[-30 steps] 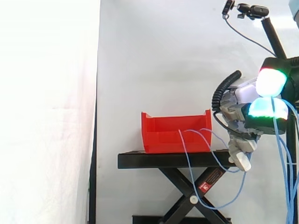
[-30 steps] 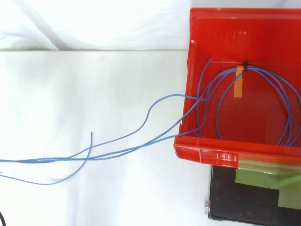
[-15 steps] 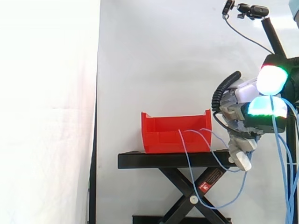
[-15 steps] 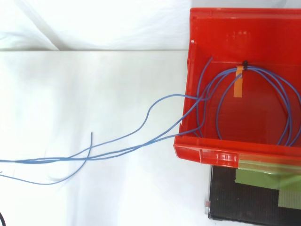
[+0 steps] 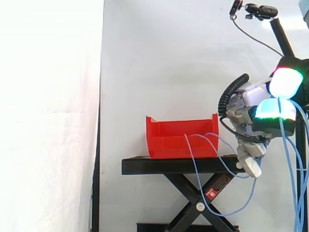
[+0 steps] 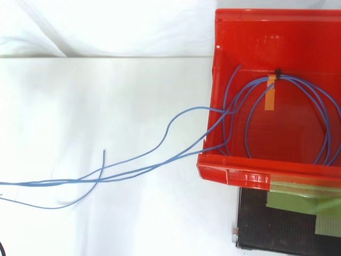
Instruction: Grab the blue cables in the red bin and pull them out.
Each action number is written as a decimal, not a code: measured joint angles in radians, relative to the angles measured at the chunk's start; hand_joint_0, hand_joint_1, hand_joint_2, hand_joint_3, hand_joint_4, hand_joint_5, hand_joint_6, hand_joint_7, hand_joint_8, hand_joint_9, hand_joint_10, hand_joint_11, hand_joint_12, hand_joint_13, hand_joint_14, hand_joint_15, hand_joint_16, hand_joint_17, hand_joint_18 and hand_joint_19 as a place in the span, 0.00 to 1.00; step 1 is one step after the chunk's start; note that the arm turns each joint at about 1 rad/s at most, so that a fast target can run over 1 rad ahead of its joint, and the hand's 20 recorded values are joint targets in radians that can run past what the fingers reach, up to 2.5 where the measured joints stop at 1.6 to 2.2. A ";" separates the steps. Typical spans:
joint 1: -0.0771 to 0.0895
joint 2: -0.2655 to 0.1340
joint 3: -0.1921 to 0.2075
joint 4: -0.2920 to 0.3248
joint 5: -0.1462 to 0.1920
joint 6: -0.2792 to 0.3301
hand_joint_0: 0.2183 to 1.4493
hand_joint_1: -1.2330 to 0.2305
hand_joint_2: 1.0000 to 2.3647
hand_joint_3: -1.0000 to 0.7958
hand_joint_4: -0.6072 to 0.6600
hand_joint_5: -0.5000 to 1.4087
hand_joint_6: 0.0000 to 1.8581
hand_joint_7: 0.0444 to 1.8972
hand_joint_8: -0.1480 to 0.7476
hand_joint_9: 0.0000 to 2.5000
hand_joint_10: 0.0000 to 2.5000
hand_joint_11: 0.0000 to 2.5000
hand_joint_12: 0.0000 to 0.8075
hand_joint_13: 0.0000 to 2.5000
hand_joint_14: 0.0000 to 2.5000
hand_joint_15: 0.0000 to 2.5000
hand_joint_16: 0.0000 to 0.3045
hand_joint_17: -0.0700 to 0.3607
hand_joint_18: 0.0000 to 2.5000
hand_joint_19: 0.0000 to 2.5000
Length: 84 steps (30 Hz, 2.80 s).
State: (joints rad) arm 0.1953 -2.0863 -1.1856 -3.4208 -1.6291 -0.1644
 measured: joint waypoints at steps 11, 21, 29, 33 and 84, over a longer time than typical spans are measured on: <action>0.002 0.000 0.000 0.000 0.000 0.015 0.36 0.18 0.00 0.00 0.69 0.63 0.44 0.18 0.47 0.33 0.01 0.23 0.43 0.29 0.01 0.17 0.15 0.40 0.23 0.22; 0.002 0.000 0.000 0.000 0.000 0.016 0.37 0.17 0.00 0.00 0.69 0.63 0.45 0.18 0.46 0.33 0.01 0.23 0.42 0.29 0.01 0.17 0.14 0.39 0.23 0.22; 0.002 0.000 0.000 0.000 -0.001 0.016 0.37 0.19 0.00 0.00 0.69 0.63 0.46 0.18 0.46 0.33 0.01 0.24 0.42 0.30 0.01 0.17 0.14 0.39 0.23 0.22; 0.002 0.000 0.000 0.000 -0.002 0.016 0.37 0.20 0.00 0.00 0.69 0.64 0.45 0.18 0.47 0.34 0.01 0.23 0.42 0.30 0.01 0.17 0.15 0.39 0.23 0.22; 0.000 -0.001 0.000 0.009 0.001 0.016 0.50 0.13 0.00 0.00 0.69 0.58 0.54 0.15 0.44 0.32 0.01 0.25 0.39 0.30 0.01 0.18 0.13 0.37 0.22 0.23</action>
State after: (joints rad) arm 0.1948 -2.0870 -1.1858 -3.4116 -1.6276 -0.1480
